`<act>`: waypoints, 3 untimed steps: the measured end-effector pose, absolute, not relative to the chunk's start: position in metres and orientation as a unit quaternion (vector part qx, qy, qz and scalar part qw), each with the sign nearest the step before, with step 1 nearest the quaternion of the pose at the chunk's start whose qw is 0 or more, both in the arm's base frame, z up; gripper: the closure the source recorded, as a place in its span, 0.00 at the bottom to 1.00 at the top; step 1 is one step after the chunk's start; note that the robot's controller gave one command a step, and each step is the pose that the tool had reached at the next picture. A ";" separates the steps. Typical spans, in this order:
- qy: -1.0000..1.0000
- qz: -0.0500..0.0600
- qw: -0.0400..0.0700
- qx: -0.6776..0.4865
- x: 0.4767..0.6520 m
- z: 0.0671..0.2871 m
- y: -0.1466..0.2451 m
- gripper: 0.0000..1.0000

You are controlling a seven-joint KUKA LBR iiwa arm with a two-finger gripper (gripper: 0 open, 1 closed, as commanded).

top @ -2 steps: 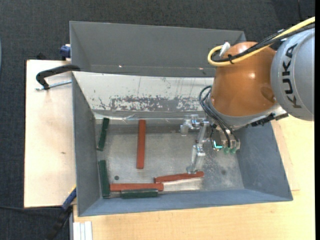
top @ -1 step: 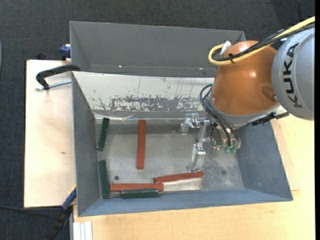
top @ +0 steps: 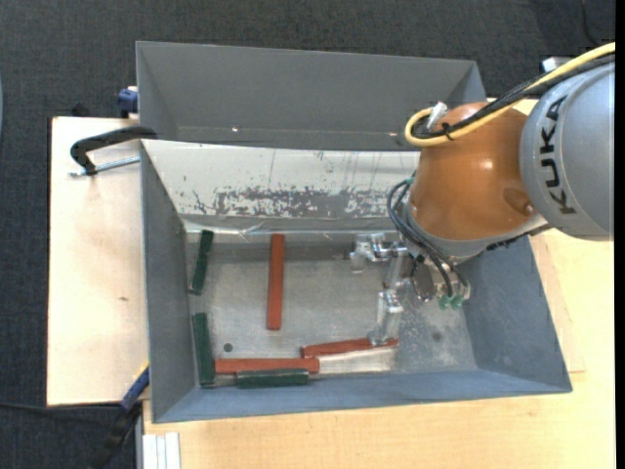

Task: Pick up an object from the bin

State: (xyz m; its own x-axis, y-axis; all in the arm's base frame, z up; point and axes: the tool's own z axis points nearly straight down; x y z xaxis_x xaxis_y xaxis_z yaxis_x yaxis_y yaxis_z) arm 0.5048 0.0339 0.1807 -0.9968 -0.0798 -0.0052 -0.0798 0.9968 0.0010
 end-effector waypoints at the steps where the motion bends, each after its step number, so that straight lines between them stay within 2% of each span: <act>1: 0.989 0.000 0.001 -0.146 0.498 0.132 -0.011 0.00; 2: 0.983 0.000 0.000 -0.185 0.495 0.102 0.000 0.00; 3: 0.982 0.000 0.001 -0.190 0.493 0.071 -0.014 1.00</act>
Offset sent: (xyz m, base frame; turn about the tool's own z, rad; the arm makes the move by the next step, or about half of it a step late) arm -0.0126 -0.0192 -0.0973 -0.3816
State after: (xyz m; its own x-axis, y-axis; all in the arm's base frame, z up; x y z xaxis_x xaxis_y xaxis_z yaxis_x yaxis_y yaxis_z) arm 0.4929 -0.0145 0.0708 -0.9281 -0.3724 -0.0025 -0.3724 0.9281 0.0002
